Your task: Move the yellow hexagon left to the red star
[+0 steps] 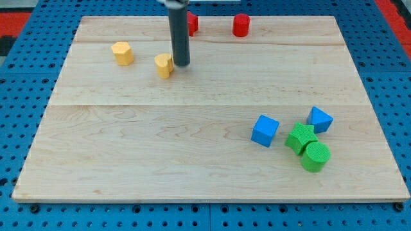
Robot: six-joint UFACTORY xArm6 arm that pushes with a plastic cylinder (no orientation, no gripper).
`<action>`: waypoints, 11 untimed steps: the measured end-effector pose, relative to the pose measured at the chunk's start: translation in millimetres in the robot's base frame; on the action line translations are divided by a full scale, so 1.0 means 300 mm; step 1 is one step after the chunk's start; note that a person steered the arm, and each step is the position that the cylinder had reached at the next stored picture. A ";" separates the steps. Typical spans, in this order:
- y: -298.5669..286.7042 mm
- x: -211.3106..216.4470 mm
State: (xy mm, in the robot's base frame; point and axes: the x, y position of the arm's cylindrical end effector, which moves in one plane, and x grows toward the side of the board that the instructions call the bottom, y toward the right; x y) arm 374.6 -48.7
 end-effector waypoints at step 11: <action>-0.380 -0.412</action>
